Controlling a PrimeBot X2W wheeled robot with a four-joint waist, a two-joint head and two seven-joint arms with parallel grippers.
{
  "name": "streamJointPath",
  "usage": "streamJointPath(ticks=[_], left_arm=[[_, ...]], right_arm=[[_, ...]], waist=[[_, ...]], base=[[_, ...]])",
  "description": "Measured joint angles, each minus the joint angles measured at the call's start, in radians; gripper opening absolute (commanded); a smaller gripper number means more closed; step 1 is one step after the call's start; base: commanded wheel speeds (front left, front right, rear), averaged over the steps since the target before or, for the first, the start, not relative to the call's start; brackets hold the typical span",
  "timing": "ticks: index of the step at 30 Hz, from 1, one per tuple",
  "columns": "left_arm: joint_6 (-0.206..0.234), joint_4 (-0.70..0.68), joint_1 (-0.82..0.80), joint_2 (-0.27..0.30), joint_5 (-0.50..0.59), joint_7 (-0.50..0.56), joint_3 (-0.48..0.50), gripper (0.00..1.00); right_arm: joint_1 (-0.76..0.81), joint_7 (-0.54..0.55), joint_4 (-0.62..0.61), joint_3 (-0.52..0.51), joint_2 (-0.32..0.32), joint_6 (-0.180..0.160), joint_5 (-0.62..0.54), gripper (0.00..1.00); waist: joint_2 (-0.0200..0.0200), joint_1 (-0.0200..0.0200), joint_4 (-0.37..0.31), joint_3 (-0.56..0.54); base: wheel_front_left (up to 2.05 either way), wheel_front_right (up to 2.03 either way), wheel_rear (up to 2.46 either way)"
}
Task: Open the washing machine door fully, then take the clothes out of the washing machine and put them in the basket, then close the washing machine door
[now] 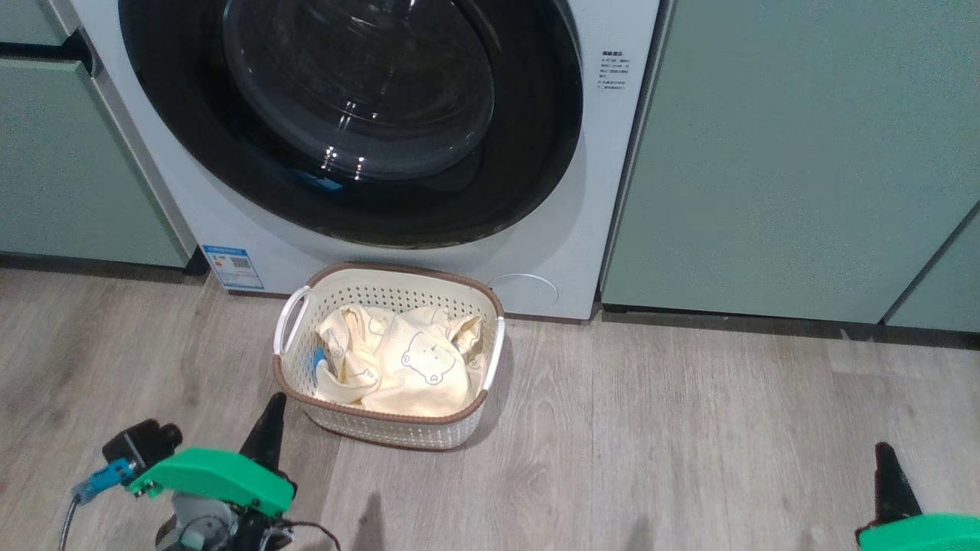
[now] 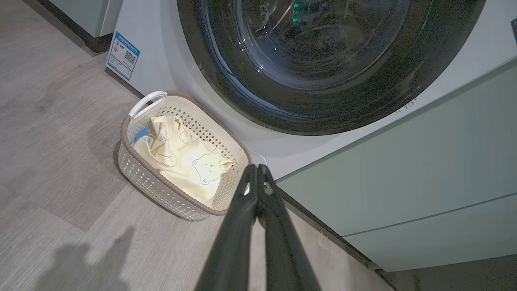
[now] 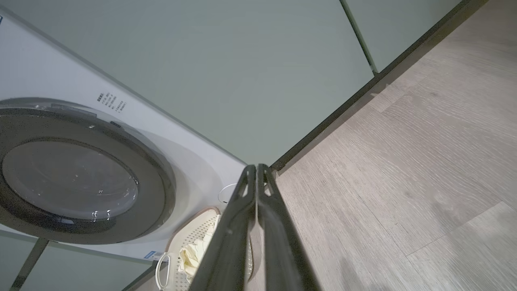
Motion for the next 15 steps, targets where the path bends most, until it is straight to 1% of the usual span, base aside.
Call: streamJointPath(ticks=[15], left_arm=[[0.000, -0.033, 0.000, -0.021, -0.143, 0.044, 0.017, 0.00]], right_arm=[[-0.011, 0.044, -0.018, -0.006, 0.000, 0.000, 0.166, 0.00]], waist=[[0.0000, 0.0000, -0.001, 0.001]], base=[[0.00, 0.00, 0.00]])
